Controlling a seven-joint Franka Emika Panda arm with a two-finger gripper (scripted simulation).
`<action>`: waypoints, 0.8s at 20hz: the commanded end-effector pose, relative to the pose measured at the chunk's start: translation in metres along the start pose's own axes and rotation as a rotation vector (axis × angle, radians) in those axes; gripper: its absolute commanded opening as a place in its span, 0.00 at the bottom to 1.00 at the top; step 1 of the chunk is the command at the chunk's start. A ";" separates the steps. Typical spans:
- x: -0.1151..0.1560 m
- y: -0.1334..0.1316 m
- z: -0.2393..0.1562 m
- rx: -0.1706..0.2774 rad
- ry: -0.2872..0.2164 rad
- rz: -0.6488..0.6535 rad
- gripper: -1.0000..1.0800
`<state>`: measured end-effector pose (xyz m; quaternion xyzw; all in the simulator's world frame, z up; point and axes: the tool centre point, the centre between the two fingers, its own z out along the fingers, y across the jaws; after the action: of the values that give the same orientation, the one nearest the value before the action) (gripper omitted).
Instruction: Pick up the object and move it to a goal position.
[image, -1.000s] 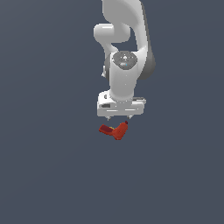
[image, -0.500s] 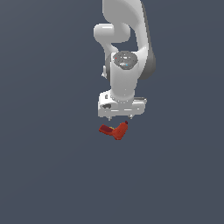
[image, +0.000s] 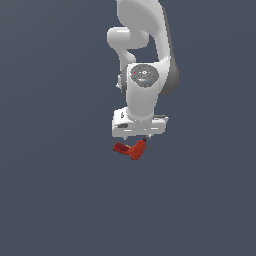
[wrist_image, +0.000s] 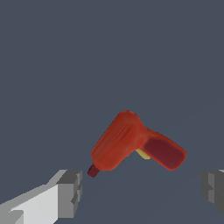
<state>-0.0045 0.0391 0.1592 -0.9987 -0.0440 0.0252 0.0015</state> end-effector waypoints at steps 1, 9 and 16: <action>0.004 0.000 0.004 -0.002 -0.017 -0.005 1.00; 0.024 0.003 0.027 -0.016 -0.103 -0.026 1.00; 0.041 0.006 0.055 -0.035 -0.198 -0.047 1.00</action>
<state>0.0308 0.0374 0.1088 -0.9913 -0.0656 0.1126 -0.0172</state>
